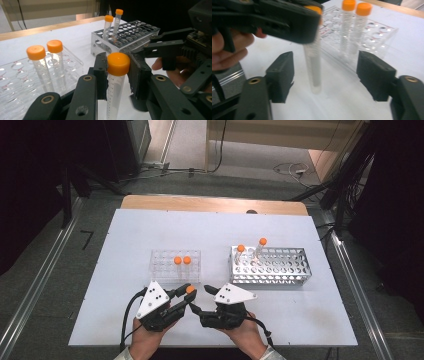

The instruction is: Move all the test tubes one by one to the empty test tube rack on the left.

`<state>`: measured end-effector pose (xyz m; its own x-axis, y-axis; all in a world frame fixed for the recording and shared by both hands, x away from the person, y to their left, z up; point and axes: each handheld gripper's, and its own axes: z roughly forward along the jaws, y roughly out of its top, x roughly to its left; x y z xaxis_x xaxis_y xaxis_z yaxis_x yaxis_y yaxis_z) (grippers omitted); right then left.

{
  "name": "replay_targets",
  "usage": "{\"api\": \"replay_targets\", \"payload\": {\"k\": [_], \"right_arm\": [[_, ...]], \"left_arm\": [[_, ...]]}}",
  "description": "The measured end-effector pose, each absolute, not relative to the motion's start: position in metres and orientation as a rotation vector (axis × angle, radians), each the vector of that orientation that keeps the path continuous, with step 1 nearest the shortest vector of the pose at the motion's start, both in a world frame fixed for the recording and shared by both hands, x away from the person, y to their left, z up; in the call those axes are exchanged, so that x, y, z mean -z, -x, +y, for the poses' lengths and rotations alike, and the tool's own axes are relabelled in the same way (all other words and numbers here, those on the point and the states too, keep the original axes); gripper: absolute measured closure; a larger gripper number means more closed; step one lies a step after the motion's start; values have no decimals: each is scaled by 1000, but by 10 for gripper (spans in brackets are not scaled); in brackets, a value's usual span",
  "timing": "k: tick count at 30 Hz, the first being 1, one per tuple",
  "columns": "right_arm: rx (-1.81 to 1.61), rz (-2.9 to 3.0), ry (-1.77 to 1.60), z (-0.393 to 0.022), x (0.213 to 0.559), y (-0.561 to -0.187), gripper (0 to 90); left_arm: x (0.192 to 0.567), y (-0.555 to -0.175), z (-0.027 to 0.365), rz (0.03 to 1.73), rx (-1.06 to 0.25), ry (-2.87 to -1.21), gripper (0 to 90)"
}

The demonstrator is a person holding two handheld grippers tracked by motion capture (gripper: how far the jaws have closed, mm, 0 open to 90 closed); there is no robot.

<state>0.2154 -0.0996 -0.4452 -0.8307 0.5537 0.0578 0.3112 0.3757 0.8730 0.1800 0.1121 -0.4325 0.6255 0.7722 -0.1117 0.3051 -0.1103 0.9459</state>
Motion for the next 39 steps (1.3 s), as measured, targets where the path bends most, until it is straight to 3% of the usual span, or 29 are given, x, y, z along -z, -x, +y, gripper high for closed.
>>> {"api": "replay_targets", "payload": {"k": [23,39], "right_arm": [[-1400,2238,-970,-182,438,-226,237],[-1371,2192,-1051,-208,439,-229,237]], "left_arm": [[415,-197,149,1005,-553,-1596,697],[403,-216,165,1060,-588,-1562,698]]}}
